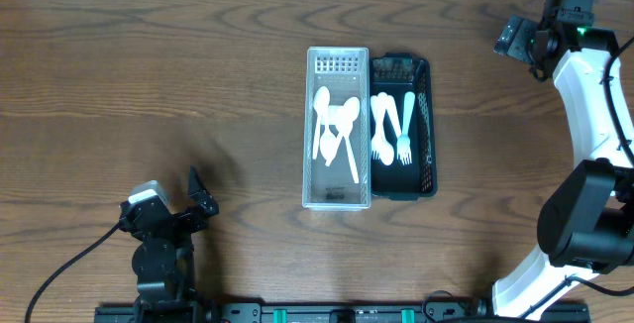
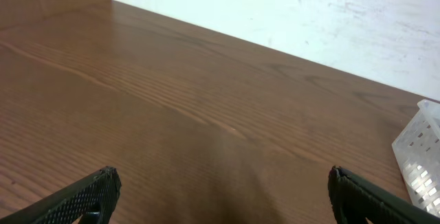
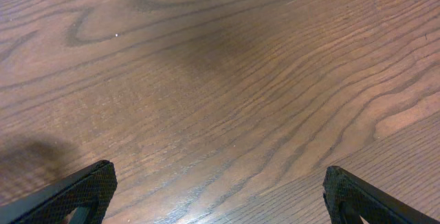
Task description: Pack container
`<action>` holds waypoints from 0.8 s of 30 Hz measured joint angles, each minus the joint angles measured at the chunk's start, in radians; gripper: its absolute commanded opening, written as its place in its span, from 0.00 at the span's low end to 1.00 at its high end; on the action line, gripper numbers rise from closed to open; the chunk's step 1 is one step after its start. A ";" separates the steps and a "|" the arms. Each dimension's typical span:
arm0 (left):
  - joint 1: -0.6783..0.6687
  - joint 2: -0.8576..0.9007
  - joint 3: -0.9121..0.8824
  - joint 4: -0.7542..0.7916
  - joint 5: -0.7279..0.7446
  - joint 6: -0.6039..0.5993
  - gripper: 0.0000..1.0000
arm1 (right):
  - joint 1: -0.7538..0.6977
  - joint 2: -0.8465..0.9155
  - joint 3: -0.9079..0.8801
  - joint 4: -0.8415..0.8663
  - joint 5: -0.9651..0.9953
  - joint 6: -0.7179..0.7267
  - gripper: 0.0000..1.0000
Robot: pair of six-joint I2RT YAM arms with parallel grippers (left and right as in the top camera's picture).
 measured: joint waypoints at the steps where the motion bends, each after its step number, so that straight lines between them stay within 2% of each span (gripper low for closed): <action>1: 0.000 0.000 0.000 0.000 0.000 0.000 0.98 | 0.000 -0.002 0.000 -0.007 0.000 0.000 0.99; 7: 0.000 0.000 0.000 0.001 0.000 0.000 0.98 | 0.002 -0.112 0.000 -0.140 0.009 -0.003 0.99; 10: 0.000 0.000 0.000 0.001 0.000 0.000 0.98 | 0.002 -0.252 0.000 -0.191 0.011 -0.002 0.99; 16: 0.000 0.000 0.000 0.001 0.000 0.000 0.98 | 0.028 -0.571 -0.016 -0.176 0.021 0.032 0.99; 20: 0.000 0.000 0.000 0.001 0.000 0.000 0.98 | 0.079 -0.786 -0.134 -0.131 0.072 0.042 0.99; 24: 0.000 0.000 0.000 0.002 0.000 0.000 0.98 | 0.121 -1.011 -0.365 -0.046 0.127 0.046 0.99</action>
